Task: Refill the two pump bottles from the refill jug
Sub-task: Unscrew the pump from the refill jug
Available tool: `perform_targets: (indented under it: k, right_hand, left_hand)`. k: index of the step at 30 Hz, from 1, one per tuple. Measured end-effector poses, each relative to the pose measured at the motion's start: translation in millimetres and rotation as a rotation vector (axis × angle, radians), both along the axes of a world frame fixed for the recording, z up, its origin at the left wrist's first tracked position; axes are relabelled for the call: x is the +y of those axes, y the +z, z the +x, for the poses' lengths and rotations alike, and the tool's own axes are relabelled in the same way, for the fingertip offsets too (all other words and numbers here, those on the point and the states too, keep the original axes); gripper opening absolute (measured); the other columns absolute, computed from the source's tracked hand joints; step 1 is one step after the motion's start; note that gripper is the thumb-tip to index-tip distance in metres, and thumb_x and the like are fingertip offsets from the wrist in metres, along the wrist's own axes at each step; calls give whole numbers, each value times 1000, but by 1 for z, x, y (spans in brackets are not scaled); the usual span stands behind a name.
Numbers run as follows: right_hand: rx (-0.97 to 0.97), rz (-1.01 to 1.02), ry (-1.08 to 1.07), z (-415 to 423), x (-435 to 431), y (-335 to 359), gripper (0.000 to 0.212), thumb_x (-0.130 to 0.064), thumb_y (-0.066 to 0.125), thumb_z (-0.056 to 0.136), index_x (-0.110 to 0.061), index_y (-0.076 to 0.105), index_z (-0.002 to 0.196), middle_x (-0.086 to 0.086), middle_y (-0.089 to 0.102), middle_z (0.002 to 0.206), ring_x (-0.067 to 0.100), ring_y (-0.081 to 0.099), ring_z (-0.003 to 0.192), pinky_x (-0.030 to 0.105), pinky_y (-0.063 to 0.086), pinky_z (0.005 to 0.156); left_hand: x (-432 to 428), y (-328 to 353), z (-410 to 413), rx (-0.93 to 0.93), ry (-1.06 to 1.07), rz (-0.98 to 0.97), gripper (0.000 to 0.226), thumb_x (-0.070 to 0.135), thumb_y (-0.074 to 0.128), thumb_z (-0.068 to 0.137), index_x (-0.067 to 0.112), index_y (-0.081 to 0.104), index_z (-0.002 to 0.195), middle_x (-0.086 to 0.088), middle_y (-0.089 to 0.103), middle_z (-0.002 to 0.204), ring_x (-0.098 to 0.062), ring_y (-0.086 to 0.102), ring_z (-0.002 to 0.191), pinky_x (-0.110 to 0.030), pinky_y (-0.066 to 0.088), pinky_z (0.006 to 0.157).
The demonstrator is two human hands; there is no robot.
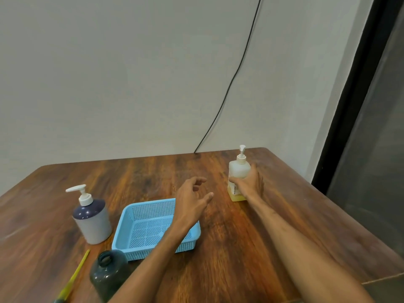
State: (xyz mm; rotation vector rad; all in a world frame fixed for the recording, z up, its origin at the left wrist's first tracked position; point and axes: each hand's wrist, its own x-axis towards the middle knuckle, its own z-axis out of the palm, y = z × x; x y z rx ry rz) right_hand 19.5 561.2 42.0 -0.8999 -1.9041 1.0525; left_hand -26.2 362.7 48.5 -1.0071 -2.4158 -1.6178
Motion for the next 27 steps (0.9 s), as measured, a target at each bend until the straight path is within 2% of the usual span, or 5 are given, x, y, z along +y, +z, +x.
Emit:
perform_targets:
  k: [10,15,18,23,27]
  right_hand:
    - [64,121,85,77,-73,15,58,-18,90,63,-14,60,112,-3,64,102,13,62,87,7,38,54]
    - [62,80,127,109,-114,-3,69,-46,85,48,-31,55,108,-5,66,107,16,67,96,45,61,77]
    - [34,135,146,128,-140,-12,71,-44,87,54,-32,54,115,-9,64,111,13,65,99,42,61,80]
    - [0,172,174,149,-171,-28,73,-48,88,56,-36,53,119,-13,63,111,8,64,97,37,62,77]
    - [21,184,182,155,-186,-30,76,-44,90,61,-32,53,126,-13,61,112,8,62,97,32,61,78]
  left_hand:
    - [-48,14,29,64,-10,72,41,30,79,82,23,64,120,8,65,121,-7,62,106,-24,52,90]
    - [-81,6,53,37,-3,77,42,31,79,83,22,63,120,7,65,124,-9,62,109,-25,51,90]
    - [-96,3,63,14,12,78,40,30,79,82,26,62,118,7,66,123,-10,61,109,-29,52,92]
    - [-115,-7,80,-59,22,107,42,25,80,82,22,62,120,6,64,125,-5,61,103,-10,46,77]
    - [-123,-19,87,-108,13,122,44,25,81,81,22,62,121,6,64,127,-9,63,107,-19,53,84]
